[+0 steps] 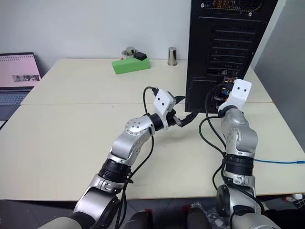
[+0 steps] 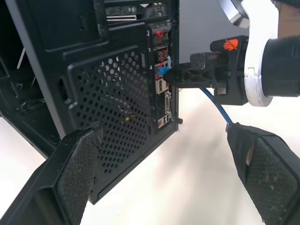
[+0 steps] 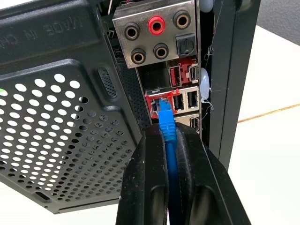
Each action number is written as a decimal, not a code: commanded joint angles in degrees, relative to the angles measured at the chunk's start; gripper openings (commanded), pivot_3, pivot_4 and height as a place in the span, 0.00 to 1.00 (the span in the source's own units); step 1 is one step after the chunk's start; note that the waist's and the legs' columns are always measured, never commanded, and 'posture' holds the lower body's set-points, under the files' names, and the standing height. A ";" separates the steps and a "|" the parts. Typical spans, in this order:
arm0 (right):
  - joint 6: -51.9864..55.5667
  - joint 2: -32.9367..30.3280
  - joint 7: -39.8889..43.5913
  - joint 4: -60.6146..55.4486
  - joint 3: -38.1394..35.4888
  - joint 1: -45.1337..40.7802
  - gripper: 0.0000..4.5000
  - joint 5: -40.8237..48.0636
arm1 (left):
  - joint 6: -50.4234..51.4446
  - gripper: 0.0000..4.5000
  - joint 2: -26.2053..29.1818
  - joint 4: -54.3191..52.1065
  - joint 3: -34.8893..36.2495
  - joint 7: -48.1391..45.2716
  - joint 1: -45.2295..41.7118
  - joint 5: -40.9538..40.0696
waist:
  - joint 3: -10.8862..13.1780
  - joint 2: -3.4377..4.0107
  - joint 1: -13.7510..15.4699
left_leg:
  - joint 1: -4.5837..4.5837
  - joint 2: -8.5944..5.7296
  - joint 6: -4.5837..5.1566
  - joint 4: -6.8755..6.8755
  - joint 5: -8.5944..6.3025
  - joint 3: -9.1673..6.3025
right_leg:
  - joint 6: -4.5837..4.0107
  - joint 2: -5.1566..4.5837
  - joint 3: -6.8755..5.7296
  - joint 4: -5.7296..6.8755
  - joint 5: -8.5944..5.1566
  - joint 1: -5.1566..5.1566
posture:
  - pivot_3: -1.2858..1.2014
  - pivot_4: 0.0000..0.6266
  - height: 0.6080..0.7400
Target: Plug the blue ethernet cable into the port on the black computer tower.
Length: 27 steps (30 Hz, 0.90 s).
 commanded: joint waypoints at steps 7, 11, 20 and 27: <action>-3.04 -1.07 1.91 0.91 1.23 -2.68 0.00 0.54 | -0.98 0.99 -0.67 -1.75 0.83 -0.31 -1.40 -0.77 | 0.00 0.00 -0.30 | 0.02 0.00 0.00 0.00 0.00 0.01 | 0.03 0.00 0.03 0.00 0.02 0.00 | 0.52 0.24 1.00; -3.86 -1.79 2.98 -0.20 1.02 -1.07 0.15 0.62 | -1.53 1.00 -0.69 -1.81 0.93 -1.08 -1.45 -1.32 | 0.00 0.00 -0.37 | 0.02 0.00 0.00 0.00 0.00 0.02 | 0.04 0.00 0.04 0.00 0.02 0.00 | 0.52 0.24 1.00; -3.43 -7.28 9.18 -5.15 4.19 5.29 0.59 0.01 | -3.98 1.00 -1.01 -0.40 1.61 -2.55 -2.47 -1.95 | 0.01 0.02 0.35 | -0.08 -0.01 0.00 -0.04 0.00 0.02 | 0.03 -0.01 0.00 -0.10 0.02 -0.05 | 0.52 0.24 1.00; -2.66 -9.53 10.97 -9.38 4.92 8.46 0.89 0.02 | -6.09 1.00 -1.46 1.34 2.28 -4.03 -3.45 -2.54 | 0.01 0.02 0.55 | -0.08 -0.02 0.00 -0.04 0.00 0.00 | 0.04 -0.01 -0.03 -0.09 0.01 -0.04 | 0.52 0.24 1.00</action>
